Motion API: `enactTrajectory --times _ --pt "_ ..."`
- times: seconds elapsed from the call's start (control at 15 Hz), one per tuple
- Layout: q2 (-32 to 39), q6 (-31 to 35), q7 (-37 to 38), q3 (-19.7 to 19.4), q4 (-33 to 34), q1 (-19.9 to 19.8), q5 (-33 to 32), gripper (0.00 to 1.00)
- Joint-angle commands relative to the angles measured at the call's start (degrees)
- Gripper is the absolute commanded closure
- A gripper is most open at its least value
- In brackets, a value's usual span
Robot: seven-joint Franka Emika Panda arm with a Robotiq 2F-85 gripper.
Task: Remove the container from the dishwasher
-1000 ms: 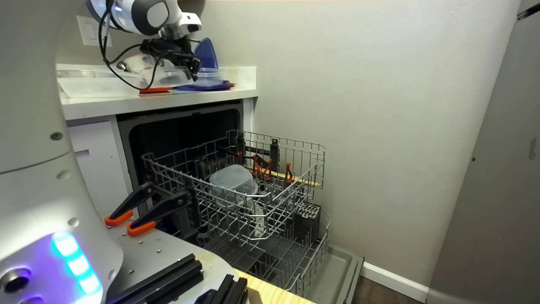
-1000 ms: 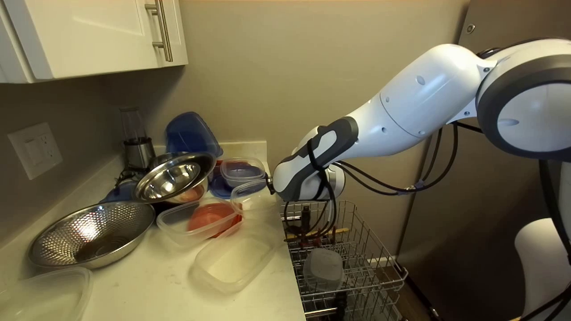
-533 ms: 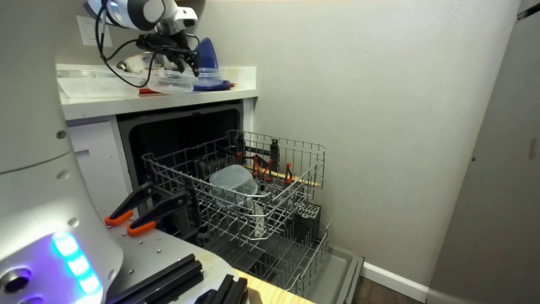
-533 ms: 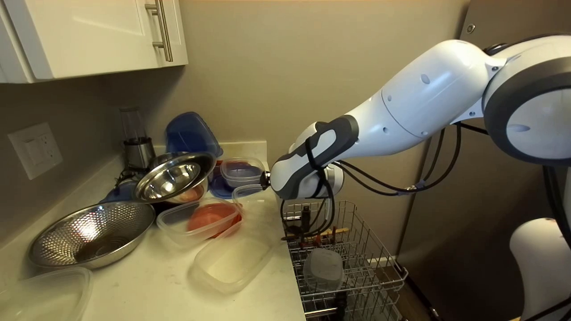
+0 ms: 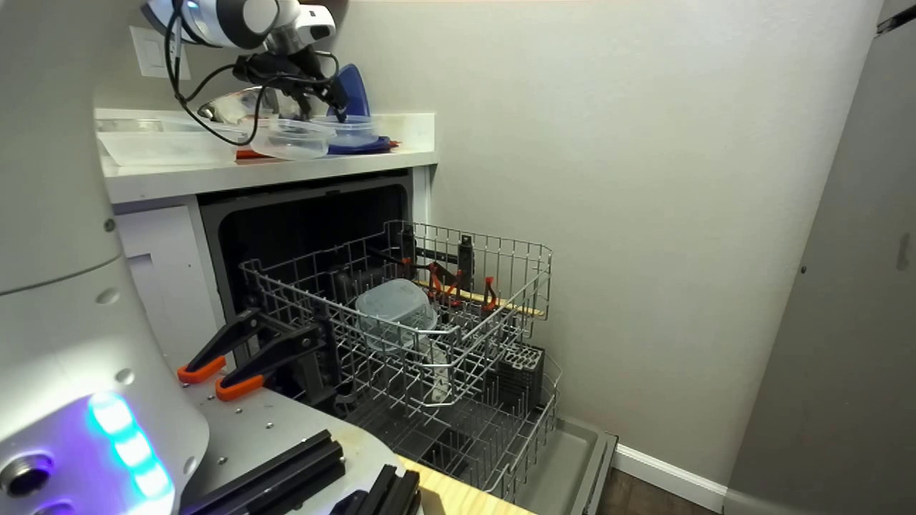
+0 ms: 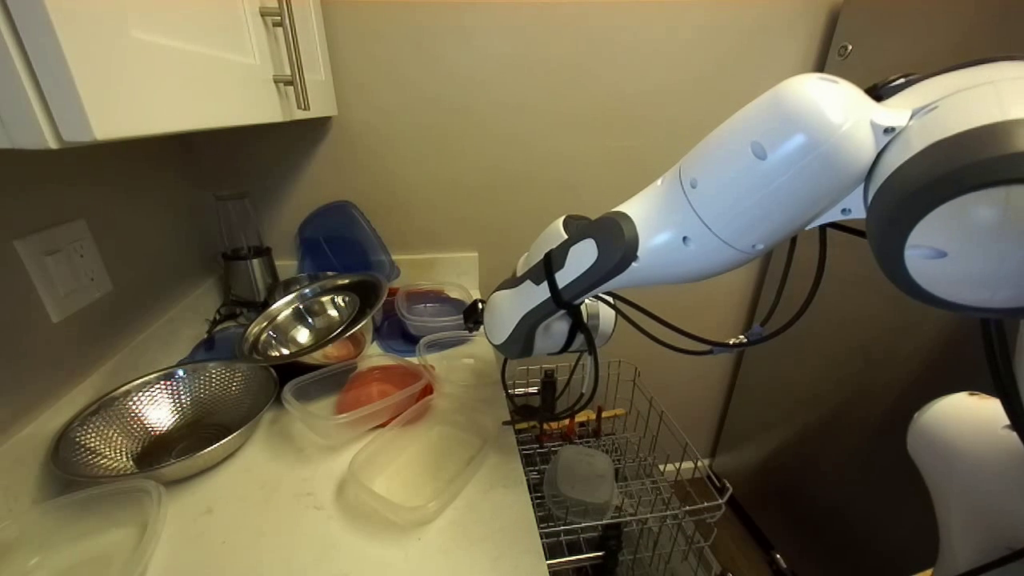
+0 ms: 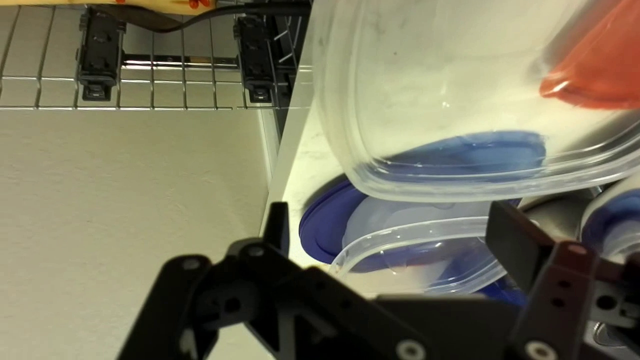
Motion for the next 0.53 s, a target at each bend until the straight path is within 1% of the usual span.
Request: enactTrajectory --times 0.0,0.07,0.13,0.47 --pt "2.1 -0.6 3.0 -3.8 0.6 3.4 0.0 0.0" --pt "2.3 -0.5 3.3 -4.2 0.6 3.9 0.1 0.0" --pt "1.0 0.0 1.2 -2.2 0.0 2.1 0.0 0.0" --pt "1.2 0.0 1.3 -2.2 0.1 2.2 0.0 0.0"
